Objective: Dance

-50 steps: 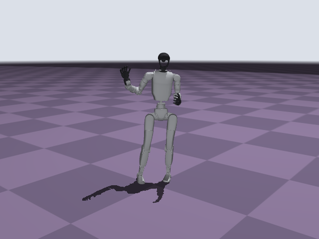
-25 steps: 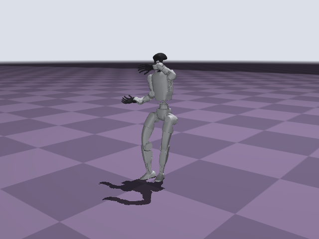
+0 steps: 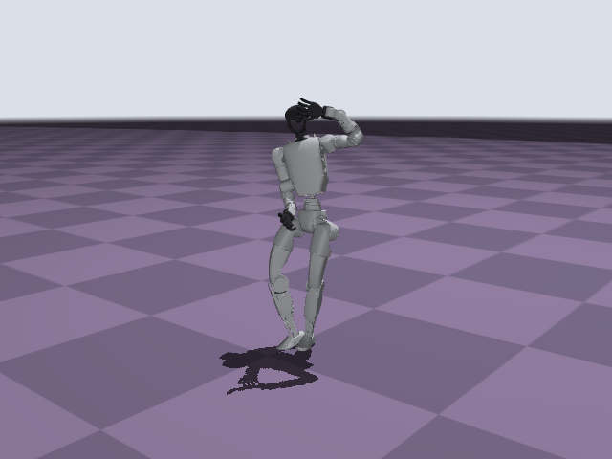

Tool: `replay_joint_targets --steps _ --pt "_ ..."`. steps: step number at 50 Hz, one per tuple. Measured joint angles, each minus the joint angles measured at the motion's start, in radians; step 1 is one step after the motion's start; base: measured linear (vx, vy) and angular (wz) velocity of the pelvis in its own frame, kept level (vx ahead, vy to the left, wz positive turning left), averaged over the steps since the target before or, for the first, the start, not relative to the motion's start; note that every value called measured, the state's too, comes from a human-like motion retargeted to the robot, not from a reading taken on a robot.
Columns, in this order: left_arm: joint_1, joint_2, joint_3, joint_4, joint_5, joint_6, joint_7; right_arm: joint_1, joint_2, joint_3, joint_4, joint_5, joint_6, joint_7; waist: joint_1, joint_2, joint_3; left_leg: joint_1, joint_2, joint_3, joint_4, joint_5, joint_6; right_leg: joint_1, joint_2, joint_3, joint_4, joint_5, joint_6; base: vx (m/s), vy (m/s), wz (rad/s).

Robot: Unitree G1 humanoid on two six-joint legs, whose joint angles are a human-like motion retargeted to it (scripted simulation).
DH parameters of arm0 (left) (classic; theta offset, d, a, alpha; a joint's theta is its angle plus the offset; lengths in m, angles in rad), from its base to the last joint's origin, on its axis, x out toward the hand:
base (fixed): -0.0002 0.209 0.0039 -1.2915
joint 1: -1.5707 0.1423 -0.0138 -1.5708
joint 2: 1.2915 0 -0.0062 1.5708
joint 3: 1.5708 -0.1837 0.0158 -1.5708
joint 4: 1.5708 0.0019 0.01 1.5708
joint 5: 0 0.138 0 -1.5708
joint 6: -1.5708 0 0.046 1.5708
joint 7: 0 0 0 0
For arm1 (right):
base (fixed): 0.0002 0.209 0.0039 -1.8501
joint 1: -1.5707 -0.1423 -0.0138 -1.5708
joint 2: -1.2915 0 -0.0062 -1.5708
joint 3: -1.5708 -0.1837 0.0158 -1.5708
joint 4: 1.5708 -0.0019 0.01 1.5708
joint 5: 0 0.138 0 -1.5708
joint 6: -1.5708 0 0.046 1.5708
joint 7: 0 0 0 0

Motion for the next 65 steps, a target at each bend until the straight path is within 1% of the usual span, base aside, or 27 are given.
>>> replay_joint_targets --steps 9,13,15,17,18,20,22,25,27,28,30,32,34,37,40,42,45,48,50,52,53,54,55,57,61,63,65 --pt "0.146 -0.003 0.187 -0.040 -0.007 0.091 0.066 -0.056 -0.056 0.002 0.051 -0.002 0.052 0.119 0.048 -0.009 0.022 0.014 -0.053 -0.214 -0.007 0.043 -0.018 0.059 -0.052 -0.017 0.054 0.031 0.035 -0.09 -0.07 1.20" --pt "0.258 -0.046 0.323 -0.042 -0.005 0.136 0.103 -0.081 -0.074 -0.008 0.053 -0.031 0.091 0.201 0.054 -0.018 0.035 0.014 -0.064 -0.326 0.003 0.056 -0.041 0.008 -0.032 0.163 0.130 0.074 0.007 -0.14 -0.16 1.40" --pt "0.320 -0.090 0.399 -0.043 0.006 0.170 0.132 -0.089 -0.082 -0.005 0.051 -0.059 0.105 0.249 0.039 -0.026 0.039 0.013 -0.072 -0.389 0.010 0.062 -0.048 -0.017 -0.002 0.306 0.140 0.057 0.060 -0.10 -0.21 1.72" --pt "0.394 -0.156 0.491 -0.039 0.015 0.224 0.180 -0.093 -0.091 -0.002 0.046 -0.123 0.109 0.319 0.005 -0.040 0.047 0.018 -0.076 -0.462 0.023 0.071 -0.060 -0.016 0.048 0.493 0.093 -0.006 0.170 -0.05 -0.27 2.09" --pt "0.426 -0.190 0.528 -0.034 0.013 0.256 0.206 -0.095 -0.095 0.011 0.040 -0.155 0.113 0.359 -0.018 -0.050 0.052 0.023 -0.076 -0.488 0.028 0.076 -0.065 -0.008 0.072 0.579 0.053 -0.007 0.209 0.00 -0.41 2.19" --pt "0.471 -0.270 0.578 -0.018 0.002 0.334 0.270 -0.099 -0.097 0.032 0.029 -0.235 0.124 0.418 -0.065 -0.069 0.065 0.044 -0.034 -0.546 0.051 0.066 -0.094 0.061 0.226 0.845 -0.029 0.042 0.271 0.03 -0.60 1.99" --pt "0.508 -0.348 0.604 0.018 -0.081 0.420 0.364 -0.120 -0.115 0.046 0.015 -0.324 0.134 0.472 -0.070 -0.062 0.085 0.073 0.021 -0.556 0.059 0.061 -0.109 0.095 0.208 0.789 0.019 -0.052 0.271 -0.02 -0.55 1.51" --pt "0.494 -0.488 0.580 0.095 -0.238 0.448 0.444 -0.158 -0.151 0.093 -0.030 -0.405 0.161 0.521 -0.125 -0.099 0.109 0.109 0.059 -0.642 0.073 0.058 -0.131 0.207 0.277 0.835 -0.035 -0.094 0.271 -0.06 -0.46 1.88" --pt "0.469 -0.596 0.555 0.157 -0.440 0.444 0.487 -0.179 -0.208 0.090 -0.111 -0.442 0.179 0.502 -0.110 -0.131 0.121 0.101 0.012 -0.645 0.049 0.093 -0.104 0.207 0.156 0.715 -0.061 -0.164 0.271 -0.36 -0.04 1.16" --pt "0.453 -0.654 0.540 0.181 -0.554 0.441 0.499 -0.183 -0.234 0.084 -0.168 -0.447 0.181 0.499 -0.104 -0.156 0.124 0.094 0.001 -0.654 0.043 0.103 -0.103 0.211 0.136 0.692 -0.072 -0.186 0.271 -0.32 -0.19 0.99" --pt "0.418 -0.794 0.502 0.212 -0.781 0.419 0.485 -0.181 -0.274 0.048 -0.297 -0.446 0.176 0.481 -0.100 -0.196 0.131 0.077 0.012 -0.674 0.053 0.110 -0.122 0.225 0.136 0.669 -0.102 -0.197 0.271 -0.25 -0.39 1.06" --pt "0.430 -0.919 0.474 0.224 -1.010 0.369 0.399 -0.170 -0.309 -0.022 -0.431 -0.433 0.168 0.430 -0.114 -0.218 0.145 0.053 0.035 -0.699 0.083 0.117 -0.142 0.249 0.140 0.635 -0.142 -0.200 0.271 -0.25 -0.44 1.15" --pt "0.470 -1.031 0.471 0.239 -1.205 0.351 0.334 -0.153 -0.340 -0.084 -0.578 -0.398 0.177 0.375 -0.127 -0.242 0.149 0.015 0.062 -0.681 0.120 0.126 -0.168 0.277 0.140 0.594 -0.209 -0.194 0.271 -0.25 -0.39 0.75" --pt "0.527 -1.214 0.485 0.289 -1.370 0.331 0.280 -0.102 -0.358 -0.175 -0.802 -0.321 0.194 0.292 -0.172 -0.279 0.147 -0.053 0.084 -0.649 0.192 0.137 -0.225 0.307 0.131 0.539 -0.283 -0.188 0.271 -0.15 -0.21 0.67" --pt "0.601 -1.382 0.493 0.358 -1.461 0.271 0.224 -0.053 -0.338 -0.265 -1.023 -0.211 0.174 0.192 -0.218 -0.299 0.148 -0.105 0.098 -0.630 0.255 0.136 -0.310 0.318 0.128 0.521 -0.314 -0.195 0.265 -0.04 -0.12 0.47" --pt "0.662 -1.458 0.488 0.448 -1.462 0.247 0.204 -0.022 -0.331 -0.307 -1.168 -0.148 0.121 0.114 -0.238 -0.313 0.144 -0.136 0.121 -0.576 0.300 0.120 -0.282 0.321 0.125 0.514 -0.330 -0.196 0.256 0.02 -0.11 0.07" --pt "0.733 -1.534 0.478 0.689 -1.432 0.257 0.212 0.018 -0.307 -0.377 -1.371 -0.131 -0.022 -0.042 -0.259 -0.328 0.123 -0.175 0.176 -0.506 0.351 0.093 -0.173 0.321 0.114 0.514 -0.355 -0.190 0.243 0.07 -0.05 -0.23" --pt "0.740 -1.570 0.467 1.015 -1.471 0.321 0.131 0.015 -0.246 -0.435 -1.472 -0.288 -0.136 -0.316 -0.280 -0.313 0.091 -0.182 0.205 -0.568 0.320 0.118 -0.147 0.318 0.130 0.548 -0.365 -0.184 0.248 0.17 0.05 -0.43" --pt "0.722 -1.569 0.433 1.209 -1.580 0.461 0.044 0.008 -0.204 -0.463 -1.462 -0.427 -0.166 -0.496 -0.297 -0.293 0.076 -0.152 0.187 -0.698 0.258 0.158 -0.199 0.321 0.147 0.572 -0.365 -0.179 0.248 0.26 0.08 -0.63" --pt "0.754 -1.522 0.242 1.262 -1.840 0.638 -0.072 -0.025 -0.174 -0.462 -1.363 -0.530 -0.135 -0.658 -0.323 -0.274 0.083 -0.113 0.185 -0.755 0.234 0.139 -0.292 0.328 0.153 0.594 -0.361 -0.176 0.252 0.27 0.14 -0.63" --pt "0.767 -1.517 0.162 1.234 -1.929 0.693 -0.111 -0.042 -0.154 -0.464 -1.287 -0.551 -0.113 -0.707 -0.331 -0.271 0.082 -0.104 0.188 -0.737 0.227 0.125 -0.301 0.329 0.151 0.609 -0.360 -0.174 0.256 0.25 0.18 -0.59" --pt "0.766 -1.521 0.103 1.202 -1.975 0.706 -0.128 -0.057 -0.130 -0.472 -1.197 -0.557 -0.087 -0.727 -0.337 -0.268 0.077 -0.097 0.192 -0.705 0.219 0.110 -0.299 0.328 0.146 0.618 -0.358 -0.171 0.257 0.22 0.19 -0.55" --pt "0.758 -1.530 0.055 1.168 -2.000 0.699 -0.136 -0.072 -0.104 -0.483 -1.100 -0.555 -0.059 -0.734 -0.344 -0.264 0.068 -0.090 0.195 -0.666 0.210 0.094 -0.291 0.325 0.141 0.624 -0.357 -0.168 0.257 0.22 0.23 -0.38" --pt "0.752 -1.487 -0.066 1.089 -1.996 0.639 -0.185 -0.115 -0.083 -0.531 -0.871 -0.525 -0.004 -0.657 -0.373 -0.240 0.059 -0.068 0.212 -0.586 0.177 0.078 -0.263 0.315 0.137 0.620 -0.344 -0.159 0.256 0.25 0.31 -0.22" --pt "0.686 -1.471 -0.187 0.911 -1.747 0.514 -0.289 -0.168 -0.083 -0.623 -0.483 -0.367 0.110 -0.469 -0.370 -0.206 0.043 -0.031 0.190 -0.539 0.125 0.080 -0.262 0.285 0.115 0.641 -0.323 -0.135 0.255 0.21 0.34 -0.60" --pt "0.612 -1.489 -0.202 0.878 -1.625 0.454 -0.294 -0.186 -0.090 -0.684 -0.323 -0.293 0.102 -0.410 -0.340 -0.200 0.036 -0.019 0.168 -0.519 0.104 0.084 -0.248 0.264 0.099 0.659 -0.314 -0.123 0.251 0.18 0.30 -0.86" --pt "0.517 -1.490 -0.214 0.888 -1.549 0.385 -0.244 -0.198 -0.124 -0.740 -0.160 -0.223 0.020 -0.380 -0.307 -0.193 0.037 0.000 0.154 -0.491 0.077 0.090 -0.235 0.248 0.087 0.667 -0.301 -0.111 0.256 0.14 0.25 -0.64"
